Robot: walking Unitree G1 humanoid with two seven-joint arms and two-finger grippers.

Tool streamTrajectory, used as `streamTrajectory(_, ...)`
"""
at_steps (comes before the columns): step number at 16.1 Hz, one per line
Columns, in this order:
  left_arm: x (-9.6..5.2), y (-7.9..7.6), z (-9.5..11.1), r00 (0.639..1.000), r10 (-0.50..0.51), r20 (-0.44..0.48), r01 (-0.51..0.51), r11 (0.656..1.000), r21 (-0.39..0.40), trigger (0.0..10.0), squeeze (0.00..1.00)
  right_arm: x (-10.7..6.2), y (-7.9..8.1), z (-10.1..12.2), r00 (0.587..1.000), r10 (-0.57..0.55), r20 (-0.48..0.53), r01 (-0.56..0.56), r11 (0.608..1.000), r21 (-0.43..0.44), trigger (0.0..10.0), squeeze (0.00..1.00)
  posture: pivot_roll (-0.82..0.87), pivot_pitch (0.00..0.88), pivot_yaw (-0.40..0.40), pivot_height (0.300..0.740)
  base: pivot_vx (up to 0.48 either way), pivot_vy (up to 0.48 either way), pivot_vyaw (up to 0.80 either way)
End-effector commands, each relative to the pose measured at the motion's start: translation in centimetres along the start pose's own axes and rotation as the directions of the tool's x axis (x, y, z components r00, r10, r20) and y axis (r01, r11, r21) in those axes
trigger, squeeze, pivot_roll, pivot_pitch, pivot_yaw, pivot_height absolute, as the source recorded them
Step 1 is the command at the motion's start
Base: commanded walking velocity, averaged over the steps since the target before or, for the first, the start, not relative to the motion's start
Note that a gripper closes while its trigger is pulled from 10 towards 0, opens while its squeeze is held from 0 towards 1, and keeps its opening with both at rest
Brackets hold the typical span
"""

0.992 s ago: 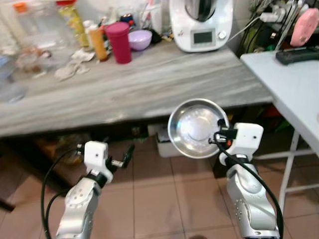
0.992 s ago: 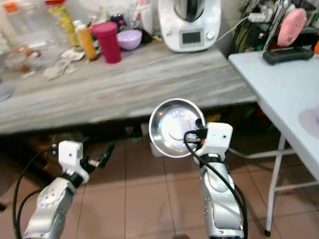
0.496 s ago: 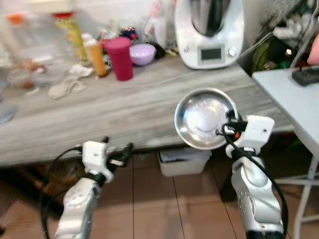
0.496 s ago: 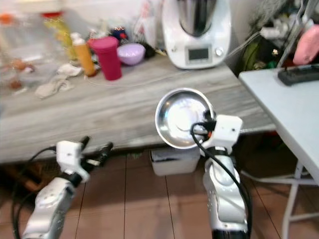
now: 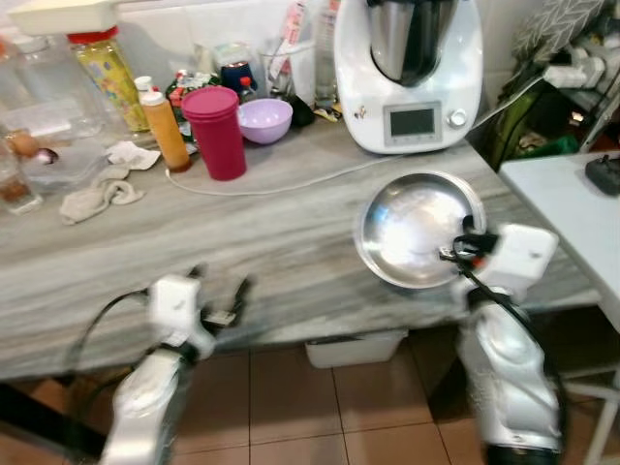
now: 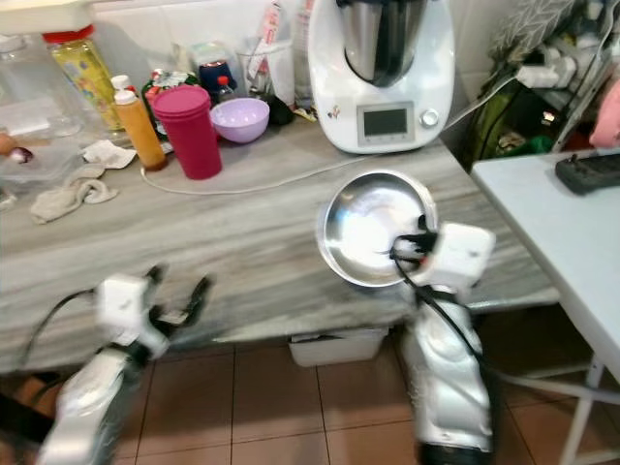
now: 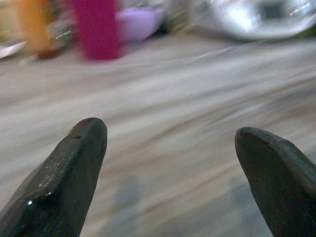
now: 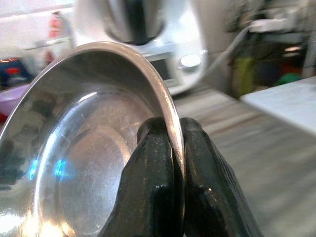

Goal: Setting the table

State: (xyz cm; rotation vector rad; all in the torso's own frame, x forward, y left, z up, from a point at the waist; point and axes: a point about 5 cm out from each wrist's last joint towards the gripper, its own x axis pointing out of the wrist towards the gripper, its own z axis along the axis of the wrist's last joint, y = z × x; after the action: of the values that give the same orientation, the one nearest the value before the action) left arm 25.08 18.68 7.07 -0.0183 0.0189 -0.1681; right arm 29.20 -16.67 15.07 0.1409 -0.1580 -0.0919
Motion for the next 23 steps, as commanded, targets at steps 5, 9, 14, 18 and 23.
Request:
streamTrajectory(5,-1.3,1.6,0.2,0.995,0.095,0.003,-0.095,0.992,0.080,10.0,0.00,1.2,0.4,-1.1,0.997,-0.024,-0.074,0.033,0.991,0.129,10.0,0.00,-0.21,0.069,0.055,0.740,0.000,0.000,0.00)
streamTrajectory(9,-1.0,1.3,0.2,0.998,0.056,-0.006,-0.055,0.995,0.087,10.0,0.00,3.3,2.4,-2.6,0.990,0.010,-0.142,0.018,0.981,0.194,10.0,0.00,-0.20,0.059,0.067,0.740,0.000,0.000,0.00)
streamTrajectory(14,-0.7,1.2,0.0,1.000,0.011,-0.004,-0.011,0.997,0.076,10.0,0.00,4.6,5.1,-4.0,0.960,0.093,-0.263,-0.001,0.944,0.331,10.0,0.00,-0.19,0.036,0.084,0.740,0.000,0.000,0.00)
streamTrajectory(18,-0.2,2.0,-0.6,1.000,-0.005,-0.014,0.006,0.996,0.087,10.0,0.00,4.9,7.0,-5.3,0.923,0.154,-0.352,-0.018,0.933,0.360,10.0,0.00,-0.18,0.032,0.085,0.740,0.000,0.000,0.00)
streamTrajectory(23,0.0,2.9,-1.7,0.999,-0.004,-0.037,0.008,0.996,0.089,10.0,0.00,4.6,8.1,-6.1,0.885,0.198,-0.421,-0.034,0.930,0.366,10.0,0.00,-0.17,0.028,0.089,0.740,0.000,0.000,0.00)
